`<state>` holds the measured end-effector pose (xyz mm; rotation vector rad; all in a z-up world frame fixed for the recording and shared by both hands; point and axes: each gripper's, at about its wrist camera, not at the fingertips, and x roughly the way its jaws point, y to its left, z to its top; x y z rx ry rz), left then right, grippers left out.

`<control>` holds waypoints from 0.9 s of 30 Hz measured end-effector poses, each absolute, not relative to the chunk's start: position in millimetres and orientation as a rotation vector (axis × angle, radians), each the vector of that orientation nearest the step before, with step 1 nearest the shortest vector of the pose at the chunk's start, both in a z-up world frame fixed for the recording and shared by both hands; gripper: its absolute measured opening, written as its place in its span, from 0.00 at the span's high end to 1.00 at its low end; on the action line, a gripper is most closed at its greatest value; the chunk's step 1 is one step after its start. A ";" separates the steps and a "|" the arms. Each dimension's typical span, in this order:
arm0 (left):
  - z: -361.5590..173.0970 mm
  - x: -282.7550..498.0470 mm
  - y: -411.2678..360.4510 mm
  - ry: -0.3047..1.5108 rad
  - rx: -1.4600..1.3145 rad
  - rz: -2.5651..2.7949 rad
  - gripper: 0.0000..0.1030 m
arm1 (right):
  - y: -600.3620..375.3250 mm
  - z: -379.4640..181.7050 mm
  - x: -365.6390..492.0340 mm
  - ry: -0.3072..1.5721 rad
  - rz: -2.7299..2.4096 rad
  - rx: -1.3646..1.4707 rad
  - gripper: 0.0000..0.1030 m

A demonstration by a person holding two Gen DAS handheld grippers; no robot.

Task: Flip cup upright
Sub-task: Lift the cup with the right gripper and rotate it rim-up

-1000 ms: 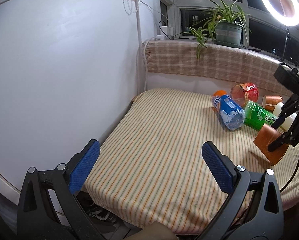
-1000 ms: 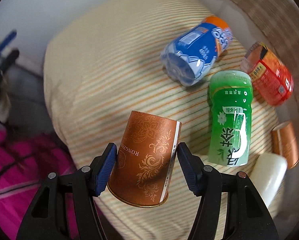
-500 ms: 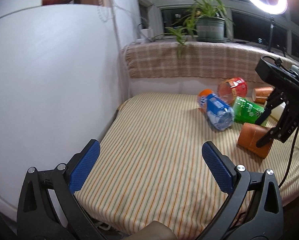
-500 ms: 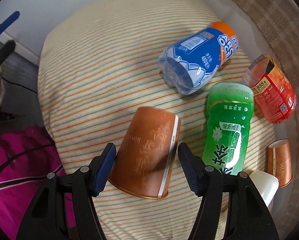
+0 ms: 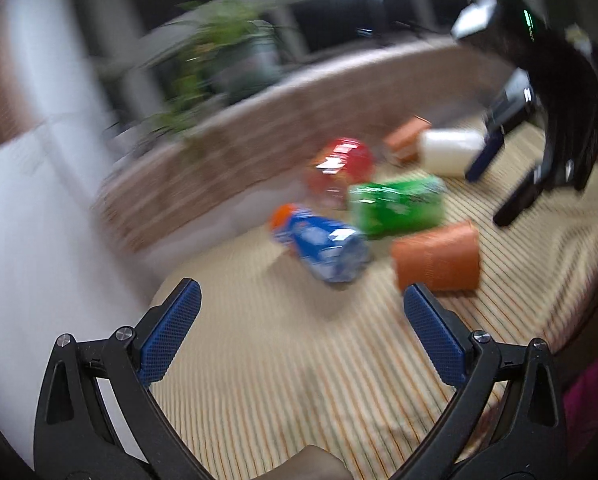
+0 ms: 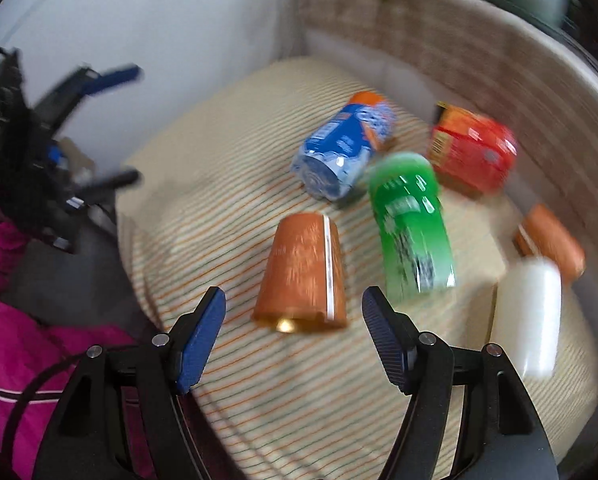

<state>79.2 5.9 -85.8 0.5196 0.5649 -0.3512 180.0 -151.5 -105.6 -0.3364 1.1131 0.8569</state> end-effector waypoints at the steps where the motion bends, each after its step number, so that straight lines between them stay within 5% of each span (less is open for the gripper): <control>1: -88.3 80.0 -3.2 0.568 0.564 -0.405 0.00 | -166.1 -104.0 172.7 1.099 0.836 -0.279 0.31; 18: -149.2 69.7 -107.4 0.491 1.283 -0.852 0.00 | -295.2 -136.1 62.1 1.044 0.510 0.223 0.31; 27: -170.9 91.8 -127.4 0.477 1.413 -0.924 0.04 | -318.6 -140.3 54.0 1.033 0.455 0.329 0.31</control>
